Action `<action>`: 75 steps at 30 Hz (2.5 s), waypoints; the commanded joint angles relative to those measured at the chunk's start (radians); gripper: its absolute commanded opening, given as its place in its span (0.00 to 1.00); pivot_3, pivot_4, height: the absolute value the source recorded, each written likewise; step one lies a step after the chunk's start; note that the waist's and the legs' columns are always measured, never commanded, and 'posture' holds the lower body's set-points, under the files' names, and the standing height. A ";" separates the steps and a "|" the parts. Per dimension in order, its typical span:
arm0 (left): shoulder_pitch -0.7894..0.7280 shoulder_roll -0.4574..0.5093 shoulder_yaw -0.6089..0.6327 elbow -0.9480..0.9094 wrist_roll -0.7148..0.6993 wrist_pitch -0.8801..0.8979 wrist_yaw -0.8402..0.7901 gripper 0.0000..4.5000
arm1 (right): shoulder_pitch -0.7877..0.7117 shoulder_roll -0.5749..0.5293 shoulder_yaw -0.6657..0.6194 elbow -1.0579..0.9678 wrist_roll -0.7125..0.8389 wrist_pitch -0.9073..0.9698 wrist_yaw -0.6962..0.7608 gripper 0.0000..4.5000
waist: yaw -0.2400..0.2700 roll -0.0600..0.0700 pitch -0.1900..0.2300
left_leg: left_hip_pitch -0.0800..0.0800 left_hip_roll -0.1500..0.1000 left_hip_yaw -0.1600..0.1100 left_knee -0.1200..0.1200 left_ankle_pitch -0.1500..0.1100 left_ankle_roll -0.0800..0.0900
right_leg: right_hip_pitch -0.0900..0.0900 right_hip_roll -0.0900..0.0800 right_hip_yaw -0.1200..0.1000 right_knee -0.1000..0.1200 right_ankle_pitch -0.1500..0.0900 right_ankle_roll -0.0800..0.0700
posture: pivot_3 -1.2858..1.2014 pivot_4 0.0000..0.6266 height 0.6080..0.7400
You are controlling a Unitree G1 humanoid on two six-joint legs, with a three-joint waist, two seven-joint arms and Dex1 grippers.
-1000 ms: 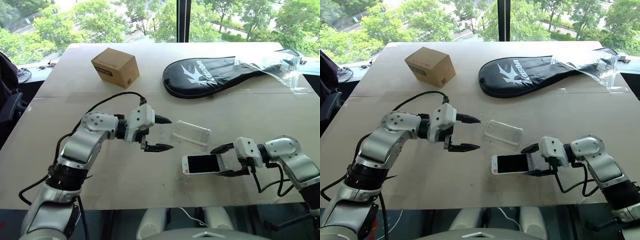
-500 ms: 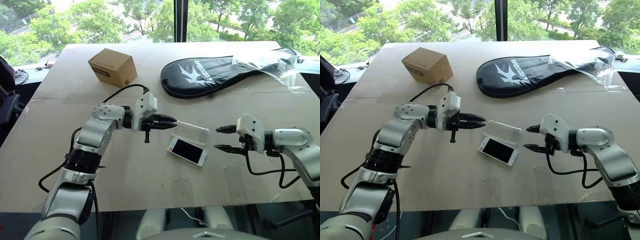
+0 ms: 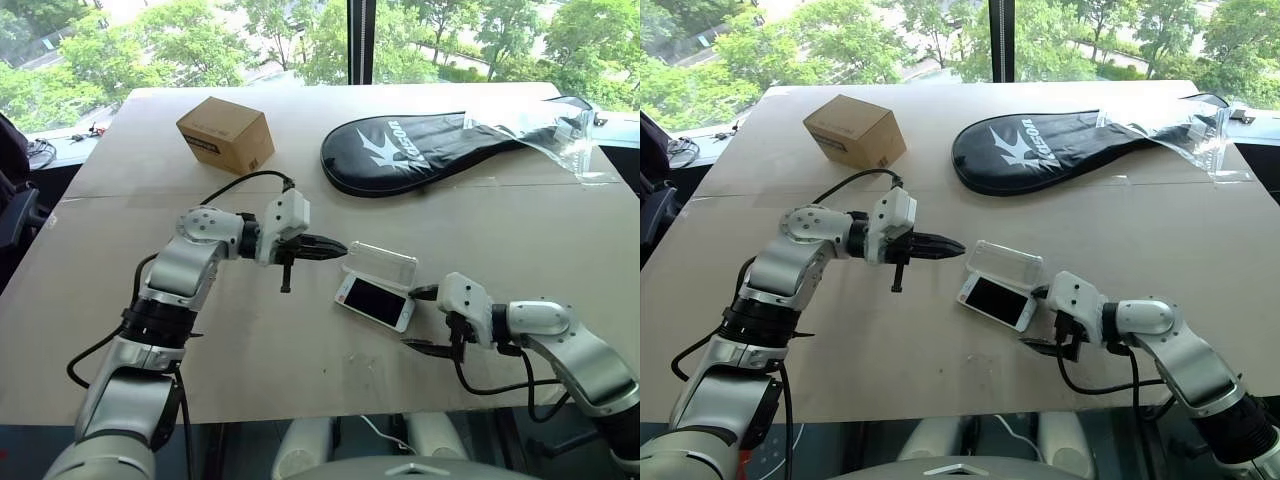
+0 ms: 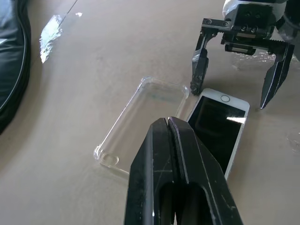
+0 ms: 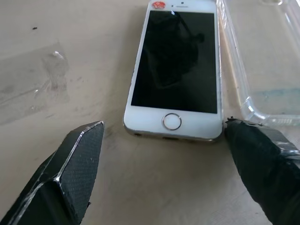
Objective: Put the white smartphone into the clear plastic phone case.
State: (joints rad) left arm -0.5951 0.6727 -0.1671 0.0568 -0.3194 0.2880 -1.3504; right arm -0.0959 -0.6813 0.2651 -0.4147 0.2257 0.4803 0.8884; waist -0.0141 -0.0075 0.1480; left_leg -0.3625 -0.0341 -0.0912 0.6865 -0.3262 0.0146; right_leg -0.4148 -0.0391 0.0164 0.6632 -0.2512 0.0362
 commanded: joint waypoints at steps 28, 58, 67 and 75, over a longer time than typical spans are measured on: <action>0.011 0.033 0.000 -0.060 0.000 0.010 -0.028 0.00 | -0.025 0.104 0.055 0.164 -0.077 -0.039 -0.044 0.66 | -0.021 -0.001 -0.001 | 0.003 0.001 0.002 0.000 0.000 0.000 | 0.001 0.002 0.000 0.001 0.000 0.000 | 0.52 0.24 1.00; -0.089 -0.146 -0.060 0.166 0.101 -0.136 0.098 0.00 | -0.358 -0.028 -0.030 0.351 -0.054 -0.129 0.130 0.66 | -0.003 -0.001 0.000 | 0.000 0.000 0.003 0.000 0.000 0.000 | -0.002 0.000 0.000 0.001 0.000 0.000 | 0.52 0.24 1.00; -0.100 -0.239 -0.094 0.317 0.186 -0.209 0.150 0.00 | -0.409 0.001 0.010 0.418 -0.090 -0.188 0.195 0.66 | -0.002 -0.001 0.000 | -0.002 -0.001 0.002 0.000 0.000 0.000 | -0.003 0.000 -0.001 0.000 0.000 0.000 | 0.52 0.24 1.00; -0.055 -0.228 -0.134 0.364 0.255 -0.239 0.163 0.00 | -0.437 0.021 0.025 0.486 -0.127 -0.236 0.225 0.66 | -0.002 -0.001 0.000 | -0.002 0.000 0.002 0.000 0.000 0.000 | -0.003 0.000 -0.001 0.001 0.000 0.000 | 0.52 0.24 1.00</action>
State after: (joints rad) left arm -0.6559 0.4385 -0.2862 0.4094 -0.0939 0.0680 -1.1974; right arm -0.5214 -0.6669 0.2836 0.0713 0.1048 0.2589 1.1068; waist -0.0158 -0.0082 0.1480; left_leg -0.3640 -0.0345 -0.0889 0.6867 -0.3261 0.0147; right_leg -0.4181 -0.0392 0.0157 0.6639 -0.2510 0.0364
